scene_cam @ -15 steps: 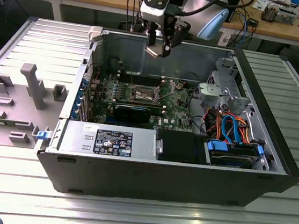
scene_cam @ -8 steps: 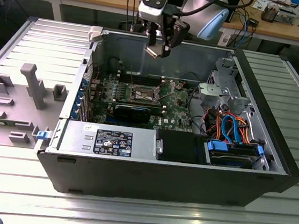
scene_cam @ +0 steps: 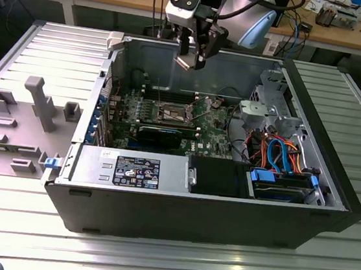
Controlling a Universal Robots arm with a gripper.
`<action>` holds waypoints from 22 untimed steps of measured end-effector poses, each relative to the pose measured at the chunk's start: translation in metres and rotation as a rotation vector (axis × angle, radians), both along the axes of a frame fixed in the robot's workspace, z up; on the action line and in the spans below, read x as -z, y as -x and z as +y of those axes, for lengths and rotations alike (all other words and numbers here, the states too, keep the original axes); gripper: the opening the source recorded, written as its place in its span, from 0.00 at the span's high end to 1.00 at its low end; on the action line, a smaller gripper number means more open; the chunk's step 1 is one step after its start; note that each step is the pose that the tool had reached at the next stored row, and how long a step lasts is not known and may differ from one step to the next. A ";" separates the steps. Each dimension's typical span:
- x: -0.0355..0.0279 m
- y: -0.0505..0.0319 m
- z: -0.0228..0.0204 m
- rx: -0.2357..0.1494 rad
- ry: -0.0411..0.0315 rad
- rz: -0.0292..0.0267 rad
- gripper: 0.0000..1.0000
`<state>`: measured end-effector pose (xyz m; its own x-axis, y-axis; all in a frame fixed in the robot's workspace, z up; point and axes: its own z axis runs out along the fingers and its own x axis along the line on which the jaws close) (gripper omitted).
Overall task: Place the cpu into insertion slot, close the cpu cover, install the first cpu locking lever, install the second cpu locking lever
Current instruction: 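Place the cpu into insertion slot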
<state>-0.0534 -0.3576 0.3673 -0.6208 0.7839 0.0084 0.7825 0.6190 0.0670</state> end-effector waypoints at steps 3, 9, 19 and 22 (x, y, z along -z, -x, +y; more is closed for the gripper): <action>0.0001 0.0001 0.0000 0.020 0.0000 0.0000 0.46; 0.0003 0.0001 0.0000 0.039 0.0000 -0.0001 0.46; 0.0004 0.0001 0.0000 0.058 0.0000 0.0000 0.46; 0.0005 0.0001 0.0000 0.063 0.0000 0.0000 0.46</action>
<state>-0.0535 -0.3576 0.3668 -0.5702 0.8215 0.0084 0.8200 0.5685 0.0670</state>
